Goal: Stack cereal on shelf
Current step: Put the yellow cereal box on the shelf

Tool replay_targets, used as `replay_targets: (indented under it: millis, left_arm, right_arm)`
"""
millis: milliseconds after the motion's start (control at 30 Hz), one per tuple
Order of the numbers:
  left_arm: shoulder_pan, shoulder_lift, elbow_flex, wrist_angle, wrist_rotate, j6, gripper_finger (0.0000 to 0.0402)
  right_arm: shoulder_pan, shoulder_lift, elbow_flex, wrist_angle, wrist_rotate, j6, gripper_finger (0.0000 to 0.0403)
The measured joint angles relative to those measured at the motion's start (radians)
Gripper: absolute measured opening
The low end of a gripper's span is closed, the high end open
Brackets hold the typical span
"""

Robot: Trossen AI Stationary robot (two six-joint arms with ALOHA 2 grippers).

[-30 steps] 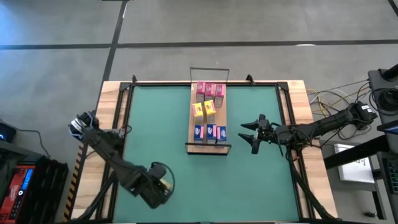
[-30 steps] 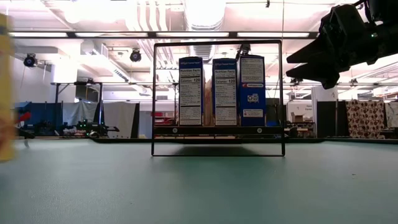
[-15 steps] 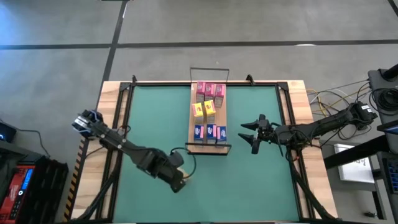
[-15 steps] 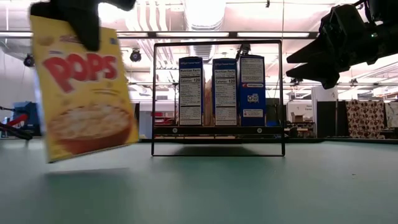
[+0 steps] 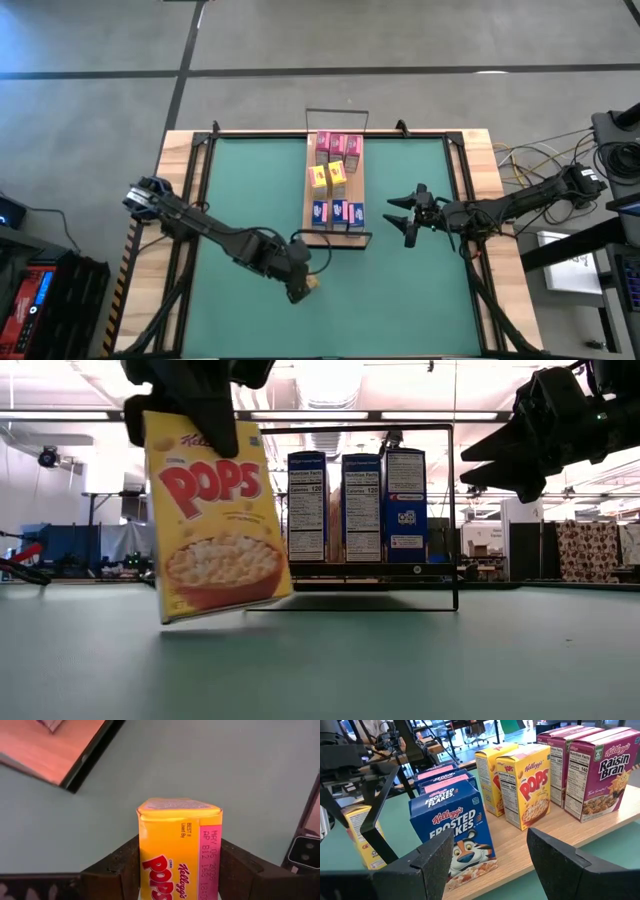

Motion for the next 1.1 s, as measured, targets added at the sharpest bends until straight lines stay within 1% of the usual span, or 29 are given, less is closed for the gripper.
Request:
replay_targets:
  millis: [633, 867, 1000, 1100]
  left_arm:
    - [0.038, 0.008, 0.0, 0.17, -0.026, 0.163, 0.0182]
    - [0.039, 0.036, 0.017, 0.164, -0.024, 0.187, 0.0182]
    - [0.04, 0.058, 0.058, 0.156, -0.024, 0.206, 0.0182]
    - [0.04, 0.092, 0.108, 0.108, -0.024, 0.22, 0.0182]
  right_arm:
    - [0.0, 0.0, 0.0, 0.0, 0.0, 0.0, 0.024]
    - [0.0, 0.0, 0.0, 0.0, 0.0, 0.0, 0.024]
    - [0.0, 0.0, 0.0, 0.0, 0.0, 0.0, 0.024]
    - [0.0, 0.0, 0.0, 0.0, 0.0, 0.0, 0.024]
